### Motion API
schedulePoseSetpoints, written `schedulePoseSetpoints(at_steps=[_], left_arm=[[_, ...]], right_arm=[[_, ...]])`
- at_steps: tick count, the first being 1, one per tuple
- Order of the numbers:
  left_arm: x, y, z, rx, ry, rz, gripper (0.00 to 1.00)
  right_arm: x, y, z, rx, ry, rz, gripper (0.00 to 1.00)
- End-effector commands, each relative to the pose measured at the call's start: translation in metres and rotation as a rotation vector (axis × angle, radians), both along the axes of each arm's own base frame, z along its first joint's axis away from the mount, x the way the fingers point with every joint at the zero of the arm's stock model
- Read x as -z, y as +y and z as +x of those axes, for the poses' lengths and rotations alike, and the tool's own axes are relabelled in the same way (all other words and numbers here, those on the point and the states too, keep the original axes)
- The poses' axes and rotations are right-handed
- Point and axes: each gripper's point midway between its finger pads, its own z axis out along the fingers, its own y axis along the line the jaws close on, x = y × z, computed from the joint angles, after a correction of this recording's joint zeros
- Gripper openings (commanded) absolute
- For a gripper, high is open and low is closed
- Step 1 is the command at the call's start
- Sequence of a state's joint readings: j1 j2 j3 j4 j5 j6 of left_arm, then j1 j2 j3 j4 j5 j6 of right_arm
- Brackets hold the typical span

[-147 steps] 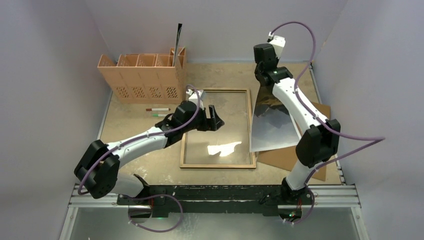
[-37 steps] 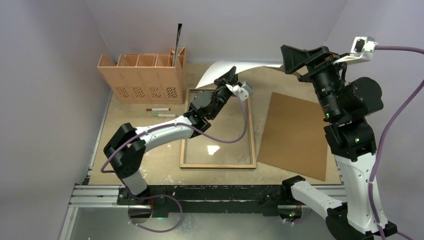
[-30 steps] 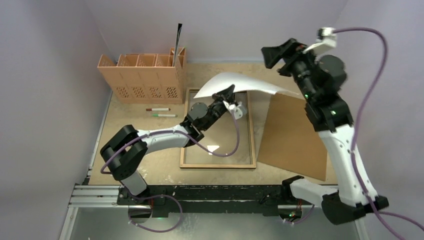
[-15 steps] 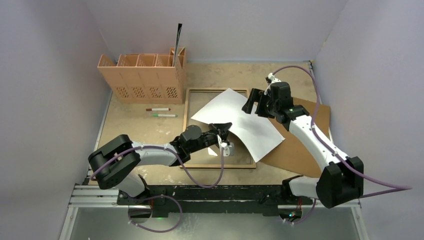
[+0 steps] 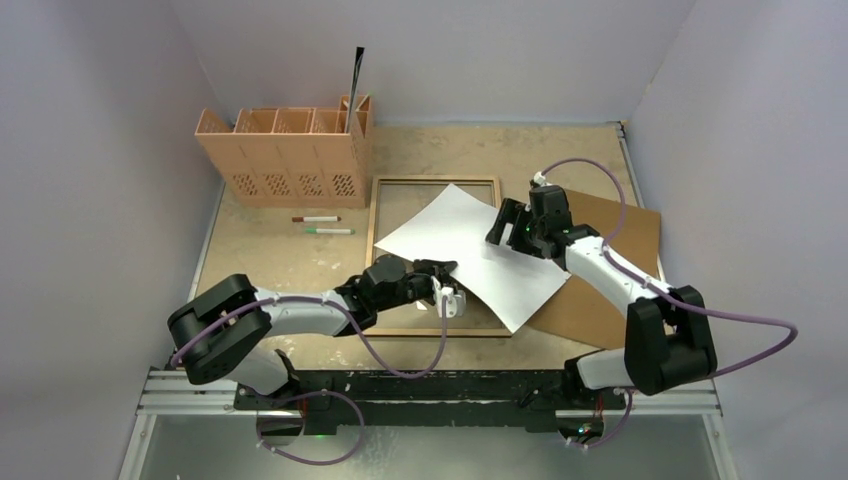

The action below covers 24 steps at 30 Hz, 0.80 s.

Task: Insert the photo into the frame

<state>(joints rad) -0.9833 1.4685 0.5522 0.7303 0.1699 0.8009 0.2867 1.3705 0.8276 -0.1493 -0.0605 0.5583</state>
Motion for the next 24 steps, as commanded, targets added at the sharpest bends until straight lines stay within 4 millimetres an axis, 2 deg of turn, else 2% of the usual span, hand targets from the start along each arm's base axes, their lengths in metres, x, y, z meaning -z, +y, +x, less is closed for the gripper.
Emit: schedulePoseSetpoints(at_steps=[1,6,8,11,13,15,18,24], left_arm=[[0.009,0.003,-0.011,0.007,0.066,0.008,0.15],[0.020,0.013,-0.022,0.028,0.071,0.039,0.19],[0.026,0.017,-0.024,0.023,0.088,0.054,0.21],[0.033,0.022,-0.027,0.009,0.117,0.063,0.26],[0.035,0.025,-0.028,-0.002,0.132,0.057,0.33],[0.035,0.027,-0.028,-0.011,0.139,0.052,0.34],[0.034,0.029,-0.031,-0.008,0.148,0.044,0.34],[0.037,0.031,-0.043,0.031,0.160,0.064,0.34]], right_arm=[[-0.005,-0.013,0.017,0.091,-0.059,-0.014,0.88],[0.001,-0.031,0.033,0.136,-0.076,-0.055,0.91],[0.008,-0.032,0.038,0.128,-0.068,-0.069,0.92],[0.023,-0.029,0.036,0.105,-0.029,-0.067,0.92],[0.032,-0.027,0.032,0.095,-0.004,-0.061,0.92],[0.038,-0.028,0.028,0.092,0.011,-0.065,0.92],[0.039,-0.030,0.027,0.097,0.016,-0.077,0.92],[0.030,-0.037,0.039,0.109,-0.032,-0.124,0.93]])
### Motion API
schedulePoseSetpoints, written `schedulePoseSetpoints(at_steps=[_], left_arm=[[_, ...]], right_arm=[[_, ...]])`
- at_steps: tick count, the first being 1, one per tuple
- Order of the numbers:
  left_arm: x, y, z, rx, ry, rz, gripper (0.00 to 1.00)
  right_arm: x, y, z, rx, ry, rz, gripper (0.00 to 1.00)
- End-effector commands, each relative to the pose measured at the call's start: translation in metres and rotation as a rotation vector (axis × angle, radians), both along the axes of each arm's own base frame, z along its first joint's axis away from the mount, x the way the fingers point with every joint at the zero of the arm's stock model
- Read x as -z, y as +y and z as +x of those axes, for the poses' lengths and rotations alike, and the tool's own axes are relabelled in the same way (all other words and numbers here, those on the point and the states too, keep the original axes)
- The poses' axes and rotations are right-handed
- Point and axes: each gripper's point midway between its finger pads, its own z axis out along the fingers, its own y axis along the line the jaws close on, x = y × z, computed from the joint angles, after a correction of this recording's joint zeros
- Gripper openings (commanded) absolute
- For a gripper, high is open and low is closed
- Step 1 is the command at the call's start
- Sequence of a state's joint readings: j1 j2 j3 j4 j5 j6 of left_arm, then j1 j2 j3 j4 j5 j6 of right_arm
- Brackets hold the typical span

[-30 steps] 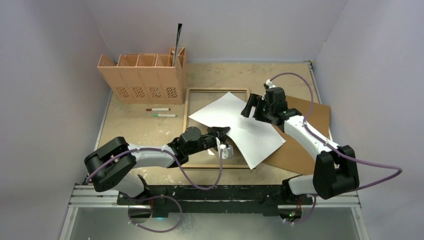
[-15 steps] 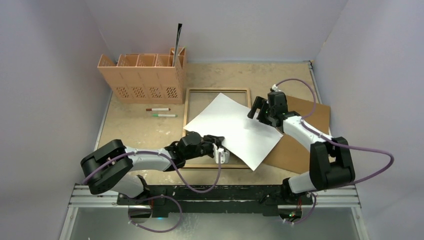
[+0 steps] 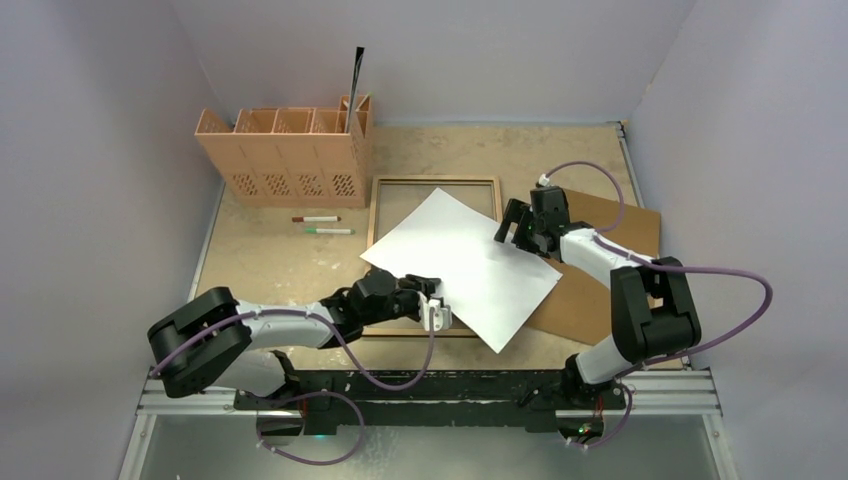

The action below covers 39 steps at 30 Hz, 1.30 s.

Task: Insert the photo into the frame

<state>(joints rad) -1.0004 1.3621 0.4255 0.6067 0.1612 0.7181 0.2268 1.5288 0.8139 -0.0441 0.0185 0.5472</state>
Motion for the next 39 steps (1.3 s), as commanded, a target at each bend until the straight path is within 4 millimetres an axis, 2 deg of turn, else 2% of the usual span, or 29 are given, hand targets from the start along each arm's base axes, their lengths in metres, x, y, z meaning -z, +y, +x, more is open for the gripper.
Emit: schedulePoseSetpoints(at_steps=[1,5,10,13,17,21,27,34,39], left_arm=[[-0.006,-0.003,-0.013,0.049,0.012,-0.023,0.34],[0.001,-0.002,-0.016,0.074,-0.013,0.039,0.33],[0.007,0.003,-0.009,0.077,-0.077,0.137,0.31],[0.002,0.002,-0.004,0.087,-0.124,0.176,0.30],[0.001,0.001,0.001,0.096,-0.176,0.258,0.28],[-0.010,-0.005,0.006,0.110,-0.290,0.315,0.23],[-0.035,-0.011,0.013,0.117,-0.441,0.391,0.13],[-0.057,-0.013,0.002,0.217,-0.558,0.455,0.00],[-0.076,-0.013,0.003,0.233,-0.666,0.534,0.00]], right_arm=[[-0.015,-0.008,0.019,-0.001,-0.081,-0.055,0.93],[-0.011,-0.001,0.028,-0.075,-0.125,-0.039,0.92],[-0.019,0.012,0.037,-0.163,-0.198,0.037,0.92],[-0.023,0.017,0.045,-0.181,-0.223,0.074,0.92],[-0.014,0.023,0.054,-0.206,-0.175,0.098,0.92],[-0.007,0.024,0.050,-0.202,-0.145,0.114,0.92],[-0.035,0.025,0.049,-0.182,-0.192,0.142,0.92],[-0.071,0.024,0.044,-0.177,-0.234,0.147,0.92],[-0.090,0.027,0.042,-0.189,-0.291,0.170,0.93]])
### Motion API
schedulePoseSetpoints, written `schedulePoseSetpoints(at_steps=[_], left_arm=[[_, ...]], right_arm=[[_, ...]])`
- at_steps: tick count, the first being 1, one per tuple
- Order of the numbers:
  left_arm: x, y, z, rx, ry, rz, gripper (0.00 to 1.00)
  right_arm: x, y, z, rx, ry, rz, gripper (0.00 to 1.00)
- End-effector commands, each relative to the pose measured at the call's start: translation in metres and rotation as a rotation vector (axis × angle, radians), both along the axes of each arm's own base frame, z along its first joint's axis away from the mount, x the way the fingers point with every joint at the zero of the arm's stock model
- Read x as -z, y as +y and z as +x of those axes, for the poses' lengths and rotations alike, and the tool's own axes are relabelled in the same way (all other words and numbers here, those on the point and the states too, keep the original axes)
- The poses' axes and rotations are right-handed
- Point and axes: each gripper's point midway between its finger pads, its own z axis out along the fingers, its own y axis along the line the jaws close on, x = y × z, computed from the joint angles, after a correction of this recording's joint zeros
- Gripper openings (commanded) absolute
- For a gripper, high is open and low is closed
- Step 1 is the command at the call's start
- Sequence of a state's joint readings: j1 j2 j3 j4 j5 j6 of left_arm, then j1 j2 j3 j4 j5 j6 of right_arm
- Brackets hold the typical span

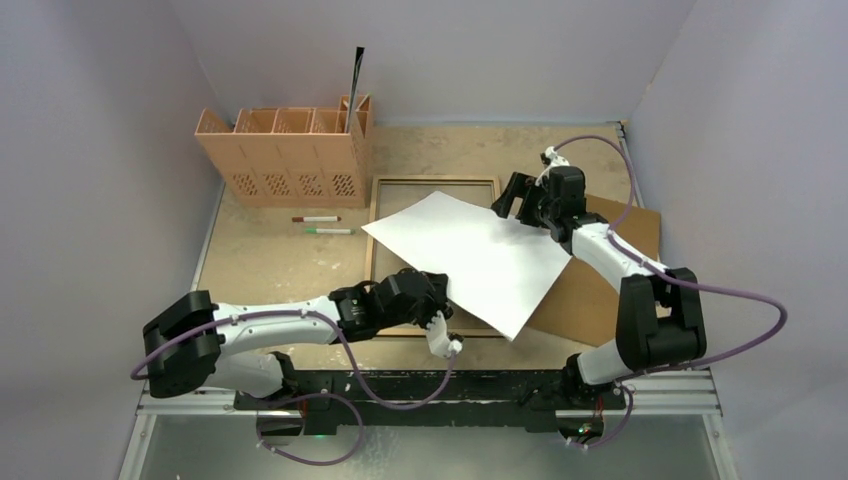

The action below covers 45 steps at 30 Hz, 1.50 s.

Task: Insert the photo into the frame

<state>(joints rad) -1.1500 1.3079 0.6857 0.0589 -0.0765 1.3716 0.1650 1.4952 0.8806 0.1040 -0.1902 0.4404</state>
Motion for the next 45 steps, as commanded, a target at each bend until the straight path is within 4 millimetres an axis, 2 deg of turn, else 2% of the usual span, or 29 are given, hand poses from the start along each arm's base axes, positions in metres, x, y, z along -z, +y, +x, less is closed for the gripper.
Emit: schedulePoseSetpoints(at_steps=[1,5,8,10,14,19,23,26,29,33,38,41,42,43,44,45], left_arm=[[-0.037,-0.001,0.003,0.051,-0.165,0.058,0.00],[-0.053,0.011,0.006,0.066,-0.285,0.110,0.00],[-0.064,0.015,0.006,0.083,-0.363,0.117,0.00],[-0.073,0.013,0.007,0.092,-0.412,0.102,0.00],[-0.078,0.015,0.009,0.100,-0.488,0.126,0.00],[-0.081,0.020,0.009,0.126,-0.590,0.181,0.00],[-0.068,0.023,0.003,0.177,-0.574,0.249,0.00],[-0.047,0.023,-0.011,0.209,-0.458,0.247,0.00],[-0.044,0.021,-0.026,0.146,-0.286,0.122,0.04],[-0.038,0.021,-0.048,0.030,-0.032,-0.070,0.12],[-0.010,0.030,-0.079,-0.037,0.201,-0.137,0.19],[0.007,0.038,-0.090,-0.083,0.285,-0.153,0.28],[0.011,0.039,-0.093,-0.103,0.322,-0.161,0.35],[0.014,0.041,-0.096,-0.120,0.356,-0.161,0.60],[0.016,0.043,-0.098,-0.141,0.389,-0.162,0.72],[0.020,0.046,-0.100,-0.163,0.417,-0.157,0.77]], right_arm=[[-0.025,0.008,-0.001,-0.018,-0.044,0.050,0.94],[-0.012,-0.011,0.002,0.082,-0.014,-0.017,0.97],[-0.016,-0.018,0.006,0.131,-0.030,-0.031,0.98],[-0.027,-0.010,0.008,0.093,-0.067,0.004,0.98],[-0.065,0.019,0.005,-0.077,-0.203,0.102,0.98],[-0.100,0.044,0.001,-0.235,-0.303,0.187,0.98],[-0.121,0.055,0.004,-0.281,-0.356,0.243,0.99],[-0.115,0.057,0.004,-0.273,-0.318,0.266,0.99],[-0.098,0.054,-0.002,-0.245,-0.255,0.248,0.97],[-0.070,0.052,-0.024,-0.201,-0.175,0.199,0.97],[-0.044,0.045,-0.043,-0.158,-0.095,0.164,0.96],[-0.044,0.045,-0.047,-0.153,-0.089,0.171,0.96],[-0.045,0.045,-0.046,-0.153,-0.089,0.175,0.96],[-0.046,0.046,-0.046,-0.154,-0.086,0.178,0.96],[-0.048,0.047,-0.045,-0.159,-0.086,0.180,0.96],[-0.048,0.047,-0.044,-0.157,-0.083,0.182,0.96]])
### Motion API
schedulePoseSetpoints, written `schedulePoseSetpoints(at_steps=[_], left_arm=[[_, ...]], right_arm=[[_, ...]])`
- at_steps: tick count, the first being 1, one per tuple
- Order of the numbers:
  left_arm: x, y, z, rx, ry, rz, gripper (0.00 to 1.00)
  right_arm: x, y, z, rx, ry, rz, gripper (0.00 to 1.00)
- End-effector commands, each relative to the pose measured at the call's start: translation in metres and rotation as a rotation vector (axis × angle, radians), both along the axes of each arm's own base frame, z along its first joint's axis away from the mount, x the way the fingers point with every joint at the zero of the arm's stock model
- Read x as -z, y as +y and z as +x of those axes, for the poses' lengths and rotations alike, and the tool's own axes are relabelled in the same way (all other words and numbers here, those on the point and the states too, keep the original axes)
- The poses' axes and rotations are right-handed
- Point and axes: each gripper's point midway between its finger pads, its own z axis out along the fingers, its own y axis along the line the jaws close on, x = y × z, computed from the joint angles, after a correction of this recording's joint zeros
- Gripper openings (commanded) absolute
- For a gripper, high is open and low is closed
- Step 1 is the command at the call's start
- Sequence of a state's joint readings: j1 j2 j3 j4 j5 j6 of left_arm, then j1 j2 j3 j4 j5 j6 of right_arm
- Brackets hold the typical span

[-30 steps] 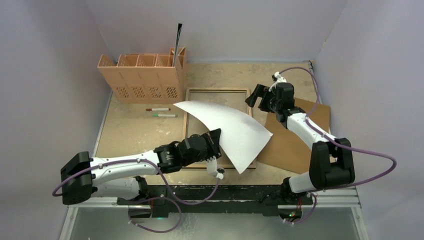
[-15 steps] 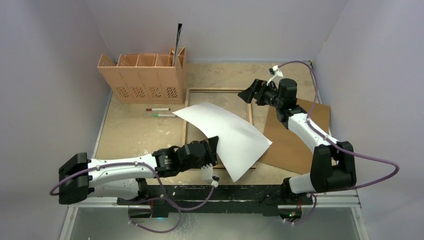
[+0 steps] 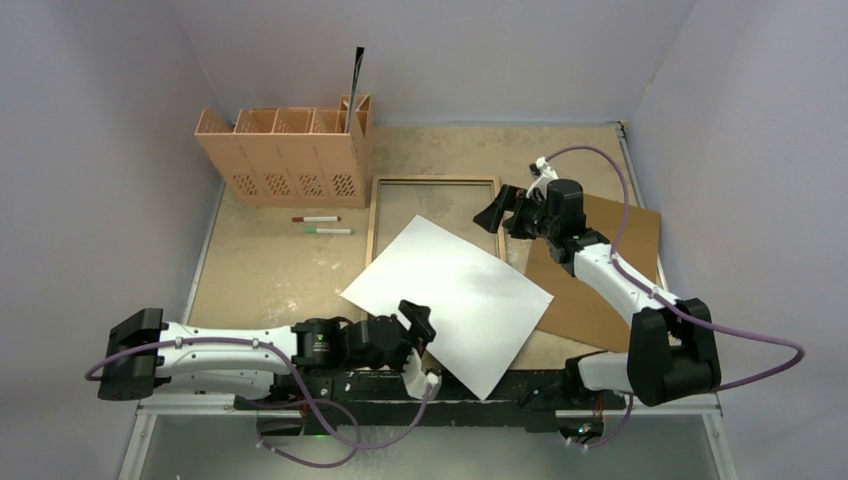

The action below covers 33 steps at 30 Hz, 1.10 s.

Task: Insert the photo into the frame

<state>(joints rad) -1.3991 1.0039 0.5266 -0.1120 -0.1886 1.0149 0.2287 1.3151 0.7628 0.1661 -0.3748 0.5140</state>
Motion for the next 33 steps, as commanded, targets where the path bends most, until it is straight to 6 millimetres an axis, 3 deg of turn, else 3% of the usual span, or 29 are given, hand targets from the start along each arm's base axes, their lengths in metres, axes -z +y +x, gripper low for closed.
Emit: schedulePoseSetpoints(at_steps=[1,11,14,16,19,22,25,30,33], left_arm=[[0.010,0.010,-0.013,-0.141,0.228,-0.056,0.80],[-0.012,0.018,-0.008,-0.492,0.515,-0.319,0.89],[-0.021,0.026,0.010,-0.728,0.592,-0.517,0.91],[-0.034,0.039,0.030,-0.926,0.602,-0.702,0.92],[-0.066,0.081,0.061,-1.304,0.540,-1.046,0.93],[-0.082,0.101,0.067,-1.412,0.558,-1.213,0.96],[-0.073,0.110,0.083,-1.464,0.676,-1.251,0.95],[-0.031,0.134,0.112,-1.626,0.863,-1.168,0.88],[-0.008,0.136,0.122,-1.700,0.943,-1.102,0.87]], right_arm=[[-0.011,-0.002,0.004,0.024,-0.009,0.006,0.96],[0.000,-0.002,0.005,0.052,0.036,0.010,0.94],[0.004,-0.004,0.006,0.069,0.045,0.004,0.94],[0.005,-0.005,0.006,0.082,0.050,0.002,0.94],[0.008,-0.004,0.007,0.090,0.061,0.010,0.93],[0.008,-0.003,0.007,0.086,0.067,0.019,0.91],[0.010,-0.002,0.007,0.087,0.077,0.029,0.90],[0.014,0.002,0.006,0.080,0.098,0.048,0.89],[0.016,0.002,0.006,0.080,0.107,0.048,0.88]])
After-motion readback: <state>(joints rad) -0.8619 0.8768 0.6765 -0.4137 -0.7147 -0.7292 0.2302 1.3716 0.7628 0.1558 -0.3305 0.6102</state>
